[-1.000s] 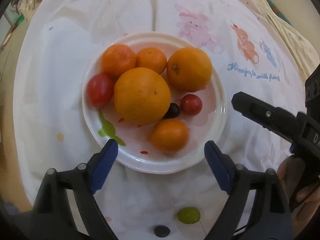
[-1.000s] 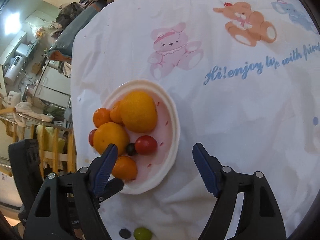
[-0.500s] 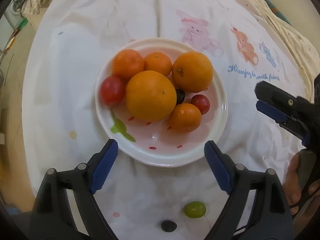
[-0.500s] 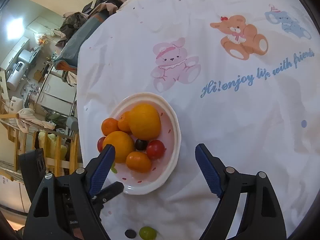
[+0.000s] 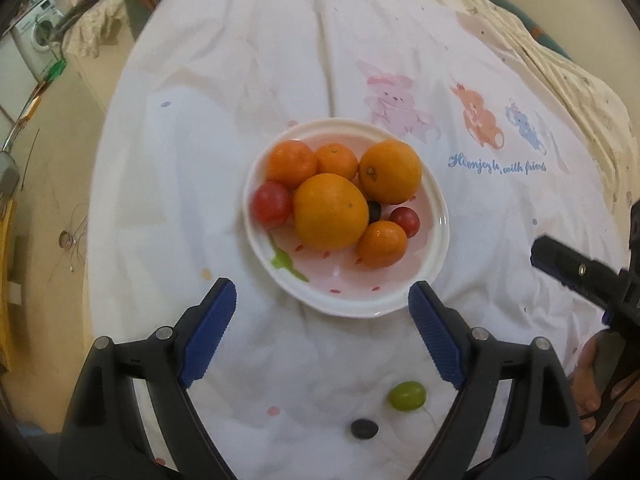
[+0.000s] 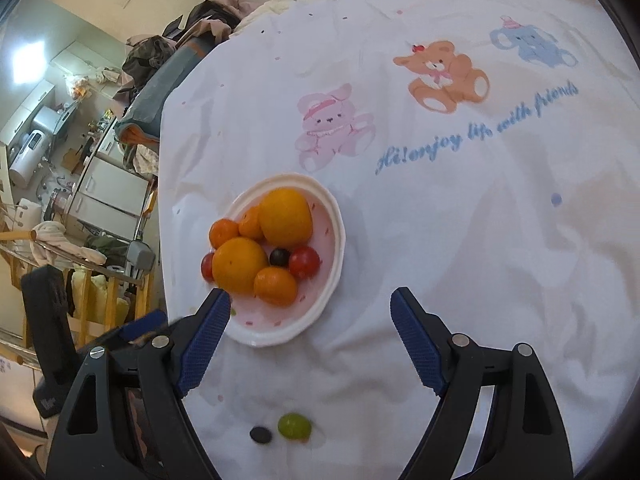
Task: Organize fruits
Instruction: 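Withdraw both open grippers toward the green tomato and dark plum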
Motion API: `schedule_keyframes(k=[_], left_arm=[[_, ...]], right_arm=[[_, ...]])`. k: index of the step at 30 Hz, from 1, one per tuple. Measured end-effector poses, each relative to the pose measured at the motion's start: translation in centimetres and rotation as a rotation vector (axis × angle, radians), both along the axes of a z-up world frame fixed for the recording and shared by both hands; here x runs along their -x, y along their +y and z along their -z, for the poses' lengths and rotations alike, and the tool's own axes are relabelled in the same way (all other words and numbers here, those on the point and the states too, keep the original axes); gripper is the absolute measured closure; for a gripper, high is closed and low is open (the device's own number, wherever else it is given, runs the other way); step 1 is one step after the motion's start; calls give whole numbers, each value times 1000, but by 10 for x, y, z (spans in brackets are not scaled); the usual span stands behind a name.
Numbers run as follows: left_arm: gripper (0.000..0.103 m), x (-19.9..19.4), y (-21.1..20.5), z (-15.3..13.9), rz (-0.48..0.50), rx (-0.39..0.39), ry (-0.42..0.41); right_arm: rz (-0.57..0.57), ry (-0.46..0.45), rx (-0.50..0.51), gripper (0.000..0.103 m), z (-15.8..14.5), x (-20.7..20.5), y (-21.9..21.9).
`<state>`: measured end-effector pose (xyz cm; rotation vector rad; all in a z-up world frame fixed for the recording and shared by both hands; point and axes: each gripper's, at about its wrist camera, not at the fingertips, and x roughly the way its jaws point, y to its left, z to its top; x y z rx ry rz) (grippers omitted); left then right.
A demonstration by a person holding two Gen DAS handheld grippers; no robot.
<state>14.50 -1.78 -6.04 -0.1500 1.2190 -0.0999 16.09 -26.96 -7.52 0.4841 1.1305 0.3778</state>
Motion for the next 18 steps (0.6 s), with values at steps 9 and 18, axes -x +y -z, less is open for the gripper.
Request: schedule_keyframes(k=[9, 18], left_arm=[[17, 31, 22, -1, -22, 9, 20], [17, 64, 32, 3, -29, 34, 32]], right_arm=[[9, 10, 16, 18, -1, 32, -1], [19, 46, 41, 18, 7, 55, 0]])
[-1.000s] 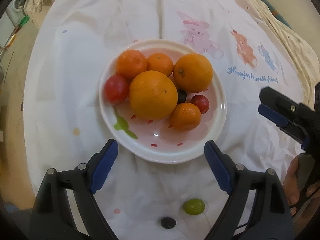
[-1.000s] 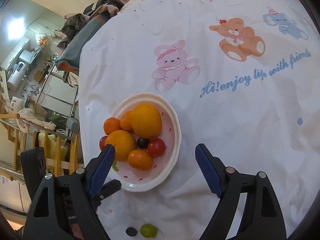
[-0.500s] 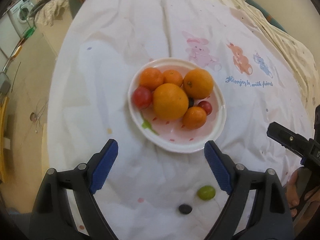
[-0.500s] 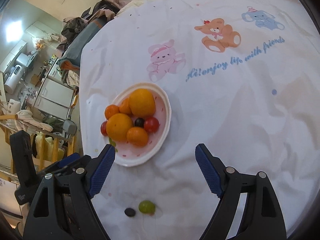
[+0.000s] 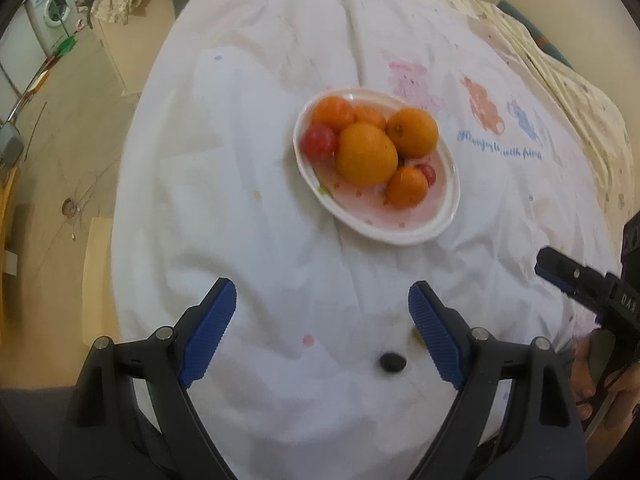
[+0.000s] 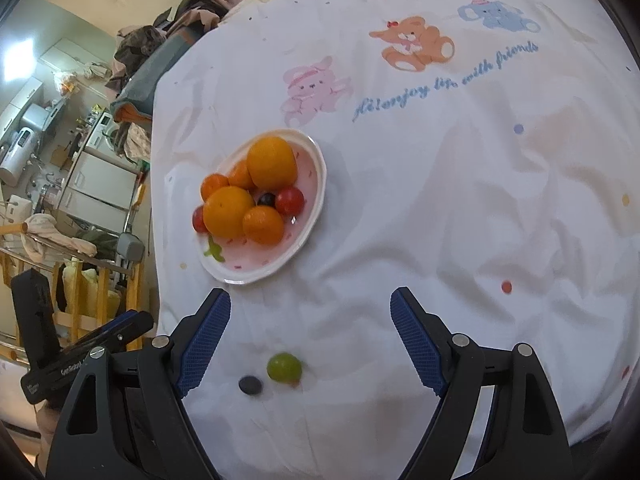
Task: Organize fruits
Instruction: 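Withdraw both open grippers toward the green tomato and dark plum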
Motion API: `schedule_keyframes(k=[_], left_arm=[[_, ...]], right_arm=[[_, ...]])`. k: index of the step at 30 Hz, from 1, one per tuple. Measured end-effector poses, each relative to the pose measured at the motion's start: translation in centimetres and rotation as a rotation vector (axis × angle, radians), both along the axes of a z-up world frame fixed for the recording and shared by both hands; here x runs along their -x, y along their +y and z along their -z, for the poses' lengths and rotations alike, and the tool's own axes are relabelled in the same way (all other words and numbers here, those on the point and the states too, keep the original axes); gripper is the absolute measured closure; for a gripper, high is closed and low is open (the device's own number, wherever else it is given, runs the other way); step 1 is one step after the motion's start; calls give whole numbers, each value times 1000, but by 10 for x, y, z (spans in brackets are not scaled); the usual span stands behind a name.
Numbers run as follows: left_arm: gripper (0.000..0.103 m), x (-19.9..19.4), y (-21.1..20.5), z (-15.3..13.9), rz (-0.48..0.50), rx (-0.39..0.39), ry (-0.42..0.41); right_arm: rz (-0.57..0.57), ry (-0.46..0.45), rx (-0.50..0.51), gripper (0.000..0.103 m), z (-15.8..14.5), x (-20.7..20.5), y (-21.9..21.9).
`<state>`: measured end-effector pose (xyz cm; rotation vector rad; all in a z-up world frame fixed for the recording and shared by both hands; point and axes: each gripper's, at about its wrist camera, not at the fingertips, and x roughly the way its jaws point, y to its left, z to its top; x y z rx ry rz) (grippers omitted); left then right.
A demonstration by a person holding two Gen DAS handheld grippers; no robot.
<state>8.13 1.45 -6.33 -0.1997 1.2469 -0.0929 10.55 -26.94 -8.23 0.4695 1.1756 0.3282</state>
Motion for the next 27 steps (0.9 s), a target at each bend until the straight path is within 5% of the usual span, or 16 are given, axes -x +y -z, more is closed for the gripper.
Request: schedule_keyframes(k=[7, 12, 19, 23, 27], left_arm=[[21, 24, -28, 13, 111, -86, 27], [45, 33, -51, 33, 189, -90, 90], [61, 43, -92, 56, 339, -139, 119], [63, 40, -103, 66, 357, -143, 149], [83, 37, -102, 70, 344, -138, 168]], right_arm=[[15, 71, 49, 18, 17, 13, 5], [18, 81, 77, 18, 20, 12, 7], [53, 131, 107, 18, 28, 10, -1], [57, 140, 117, 18, 29, 9, -4], [56, 145, 111, 18, 30, 7, -4]])
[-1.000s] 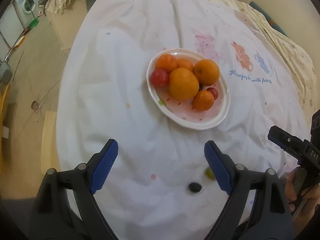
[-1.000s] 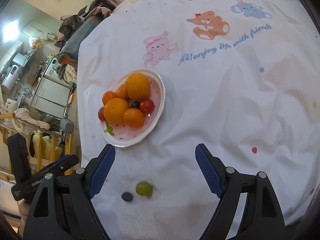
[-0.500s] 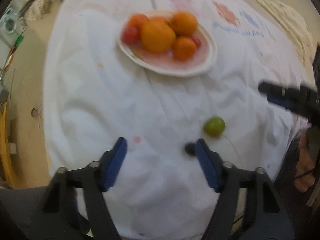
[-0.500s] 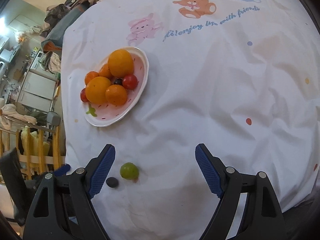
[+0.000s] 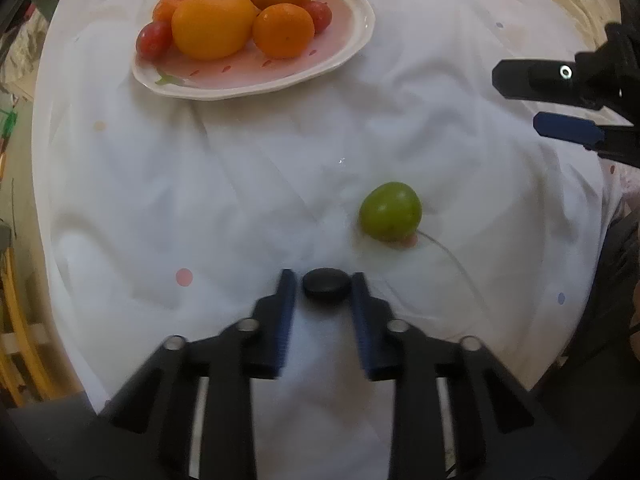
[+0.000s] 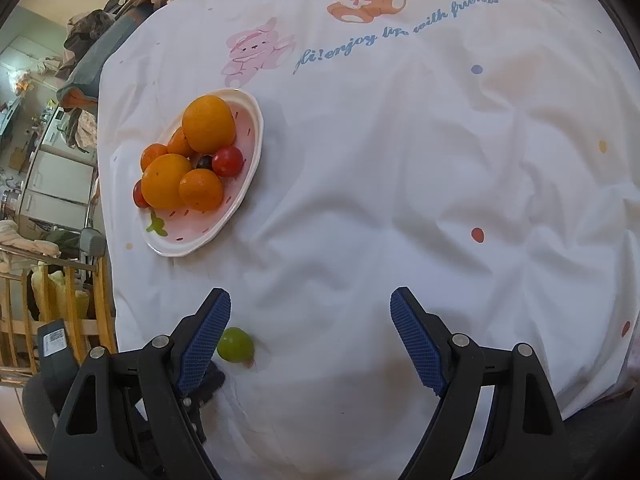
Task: Organize fruits
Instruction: 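Withdraw both open grippers toward the green tomato and dark plum, then grasp the dark plum with the left gripper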
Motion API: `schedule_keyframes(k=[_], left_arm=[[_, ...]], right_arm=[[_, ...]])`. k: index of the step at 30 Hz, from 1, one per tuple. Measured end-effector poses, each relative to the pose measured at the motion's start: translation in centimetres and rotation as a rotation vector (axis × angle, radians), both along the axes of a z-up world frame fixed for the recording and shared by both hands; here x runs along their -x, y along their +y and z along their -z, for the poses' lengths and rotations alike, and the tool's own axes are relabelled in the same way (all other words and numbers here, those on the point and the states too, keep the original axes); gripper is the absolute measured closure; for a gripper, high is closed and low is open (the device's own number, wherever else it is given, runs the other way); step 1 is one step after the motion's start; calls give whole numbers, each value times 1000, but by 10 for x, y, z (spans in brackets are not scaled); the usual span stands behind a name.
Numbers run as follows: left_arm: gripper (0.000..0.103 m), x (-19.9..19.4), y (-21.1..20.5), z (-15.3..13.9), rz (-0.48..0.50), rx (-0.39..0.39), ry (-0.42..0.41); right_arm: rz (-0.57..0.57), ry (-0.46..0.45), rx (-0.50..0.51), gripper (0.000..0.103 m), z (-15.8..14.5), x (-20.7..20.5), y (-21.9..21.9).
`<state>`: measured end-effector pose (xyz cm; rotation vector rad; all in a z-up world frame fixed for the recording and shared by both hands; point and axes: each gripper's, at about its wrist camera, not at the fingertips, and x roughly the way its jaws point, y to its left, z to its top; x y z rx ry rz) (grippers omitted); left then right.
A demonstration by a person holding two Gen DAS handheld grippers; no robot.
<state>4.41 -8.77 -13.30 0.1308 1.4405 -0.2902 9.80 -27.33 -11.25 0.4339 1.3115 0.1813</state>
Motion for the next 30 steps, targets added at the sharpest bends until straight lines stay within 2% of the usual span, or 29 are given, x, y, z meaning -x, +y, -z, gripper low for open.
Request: schedule_keyframes(k=[7, 10, 15, 18, 21, 26, 30], left_arm=[[83, 2, 5, -19, -8, 47, -38], [83, 1, 14, -27, -58, 55, -57], [84, -3, 42, -48, -168, 53, -128], [84, -12, 61, -56, -227, 49, -170], [84, -19, 73, -64, -282, 30, -210], [84, -23, 90, -73, -343, 39, -243], [84, -19, 91, -79, -353, 27, -276]], right_arm=[[-5, 3, -3, 18, 1, -3, 2], [-12, -3, -6, 18, 0, -2, 4], [-36, -28, 32, 18, -3, 0, 10], [-51, -38, 19, 18, -4, 1, 13], [-97, -54, 23, 18, -6, 3, 23], [-169, -25, 11, 18, 4, 6, 38], [-222, -14, -6, 19, 9, 9, 48]])
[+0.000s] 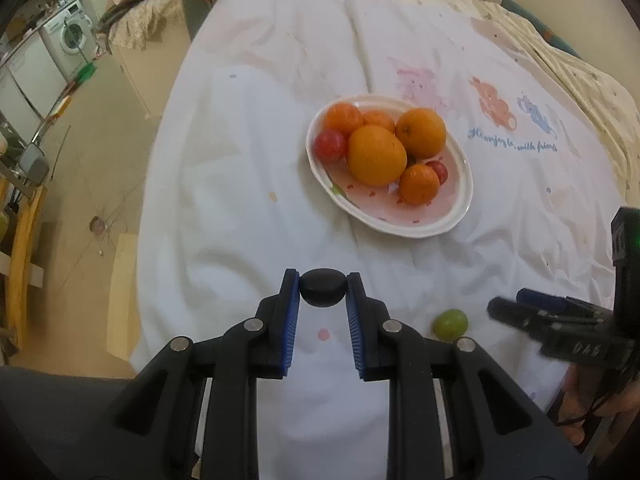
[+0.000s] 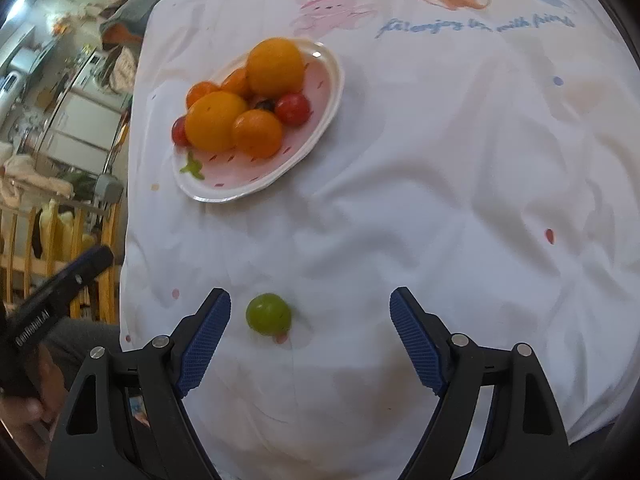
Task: Organize fruits
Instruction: 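Grasp the dark plum with the left gripper, then grasp the green tomato with the right gripper while the left holds the plum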
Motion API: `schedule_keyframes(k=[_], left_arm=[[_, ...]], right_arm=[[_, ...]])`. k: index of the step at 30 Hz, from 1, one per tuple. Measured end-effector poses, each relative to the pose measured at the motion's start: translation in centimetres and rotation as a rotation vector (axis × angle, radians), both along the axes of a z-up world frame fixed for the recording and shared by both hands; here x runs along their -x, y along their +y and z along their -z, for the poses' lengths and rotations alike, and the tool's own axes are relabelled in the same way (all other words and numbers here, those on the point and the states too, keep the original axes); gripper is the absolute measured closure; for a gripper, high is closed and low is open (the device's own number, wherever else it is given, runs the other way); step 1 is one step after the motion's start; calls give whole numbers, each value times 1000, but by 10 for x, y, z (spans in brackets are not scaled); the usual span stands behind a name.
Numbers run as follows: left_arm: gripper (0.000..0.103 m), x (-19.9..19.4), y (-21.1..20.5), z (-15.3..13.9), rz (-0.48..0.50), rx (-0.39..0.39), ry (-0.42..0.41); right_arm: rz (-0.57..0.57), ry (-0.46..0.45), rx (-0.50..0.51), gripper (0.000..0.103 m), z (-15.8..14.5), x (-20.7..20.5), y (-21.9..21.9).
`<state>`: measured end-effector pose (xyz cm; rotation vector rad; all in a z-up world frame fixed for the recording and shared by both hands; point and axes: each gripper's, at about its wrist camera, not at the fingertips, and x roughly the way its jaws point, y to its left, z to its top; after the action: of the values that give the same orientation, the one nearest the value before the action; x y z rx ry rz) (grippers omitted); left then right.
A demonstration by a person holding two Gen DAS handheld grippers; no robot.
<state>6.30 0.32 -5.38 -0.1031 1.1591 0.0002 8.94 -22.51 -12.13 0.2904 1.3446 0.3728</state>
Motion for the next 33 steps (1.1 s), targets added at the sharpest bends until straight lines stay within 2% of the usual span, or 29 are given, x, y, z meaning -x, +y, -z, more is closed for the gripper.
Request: schedule_keyframes(k=[9, 17, 20, 23, 25, 26, 33], left_arm=[[83, -2, 10, -9, -25, 90, -3], [83, -3, 12, -9, -32, 146, 18], [83, -3, 14, -7, -35, 156, 27], [83, -4, 15, -5, -39, 161, 34], [83, -3, 14, -5, -40, 164, 36], [83, -3, 14, -5, -41, 162, 37], [83, -5, 16, 1, -53, 160, 53]], right_arm=[[-152, -41, 57, 19, 4, 9, 33], [-323, -117, 249, 21, 17, 20, 71], [-386, -142, 302, 31, 24, 24, 84], [-404, -169, 307, 44, 24, 26, 88], [-401, -175, 300, 62, 23, 26, 87], [-403, -174, 295, 66, 23, 26, 87], [-365, -155, 236, 70, 18, 24, 75]])
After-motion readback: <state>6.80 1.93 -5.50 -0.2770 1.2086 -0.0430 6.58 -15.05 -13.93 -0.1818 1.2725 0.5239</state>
